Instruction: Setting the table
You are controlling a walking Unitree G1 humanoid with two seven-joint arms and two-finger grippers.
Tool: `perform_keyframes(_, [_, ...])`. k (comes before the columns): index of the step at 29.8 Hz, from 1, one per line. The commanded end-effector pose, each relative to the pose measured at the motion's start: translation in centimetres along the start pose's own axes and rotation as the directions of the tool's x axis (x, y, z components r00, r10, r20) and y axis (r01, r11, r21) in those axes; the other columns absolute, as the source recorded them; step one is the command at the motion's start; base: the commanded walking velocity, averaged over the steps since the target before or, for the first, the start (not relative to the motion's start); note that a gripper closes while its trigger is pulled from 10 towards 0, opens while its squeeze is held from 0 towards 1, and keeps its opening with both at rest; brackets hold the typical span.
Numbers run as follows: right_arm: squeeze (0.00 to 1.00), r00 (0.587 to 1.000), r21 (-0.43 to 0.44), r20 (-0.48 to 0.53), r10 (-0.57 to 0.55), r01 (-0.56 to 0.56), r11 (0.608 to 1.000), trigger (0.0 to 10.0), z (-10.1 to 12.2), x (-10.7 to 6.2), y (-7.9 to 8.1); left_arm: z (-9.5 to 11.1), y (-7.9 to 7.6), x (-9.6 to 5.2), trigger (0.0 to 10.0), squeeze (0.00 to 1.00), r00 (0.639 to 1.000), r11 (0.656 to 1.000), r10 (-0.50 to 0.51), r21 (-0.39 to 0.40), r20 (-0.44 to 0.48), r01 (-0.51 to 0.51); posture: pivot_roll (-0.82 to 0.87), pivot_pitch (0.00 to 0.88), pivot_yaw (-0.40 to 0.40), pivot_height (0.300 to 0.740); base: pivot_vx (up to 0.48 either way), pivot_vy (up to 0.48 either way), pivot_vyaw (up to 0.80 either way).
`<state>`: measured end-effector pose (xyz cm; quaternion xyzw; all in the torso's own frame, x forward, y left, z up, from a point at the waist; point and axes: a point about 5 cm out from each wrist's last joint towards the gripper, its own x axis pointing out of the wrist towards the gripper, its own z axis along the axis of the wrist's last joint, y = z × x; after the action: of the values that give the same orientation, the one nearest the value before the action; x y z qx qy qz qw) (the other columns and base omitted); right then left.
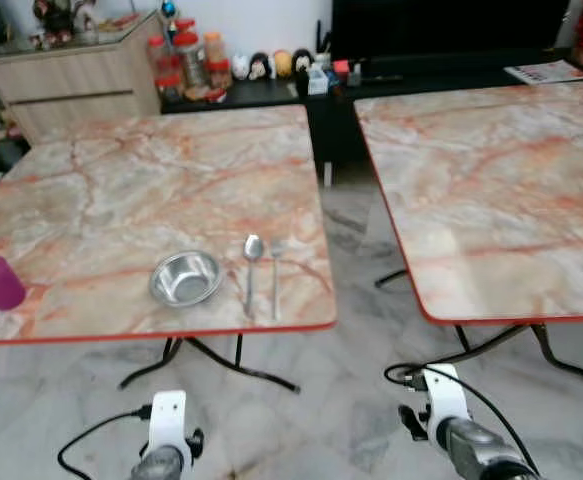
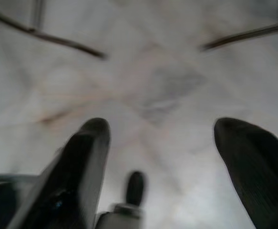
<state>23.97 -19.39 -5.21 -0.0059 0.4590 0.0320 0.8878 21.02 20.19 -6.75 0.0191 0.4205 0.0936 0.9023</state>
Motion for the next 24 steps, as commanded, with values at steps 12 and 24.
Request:
perform_keyframes(12, [0.00,1.000,-0.001,0.005,0.000,0.000,1.000,10.0,0.1,0.0,0.0,0.6,0.4,0.1,10.0,0.00,1.000,0.999,0.021,0.029,0.013,-0.021,0.09,0.014,-0.001,0.740,0.000,0.000,0.00])
perform_keyframes(24, [0.00,1.000,-0.026,0.022,0.007,-0.006,1.000,10.0,1.2,0.0,-0.2,2.1,0.1,0.3,10.0,0.00,0.999,0.990,0.003,0.141,0.049,-0.010,0.21,0.093,-0.160,0.740,0.000,0.000,0.00])
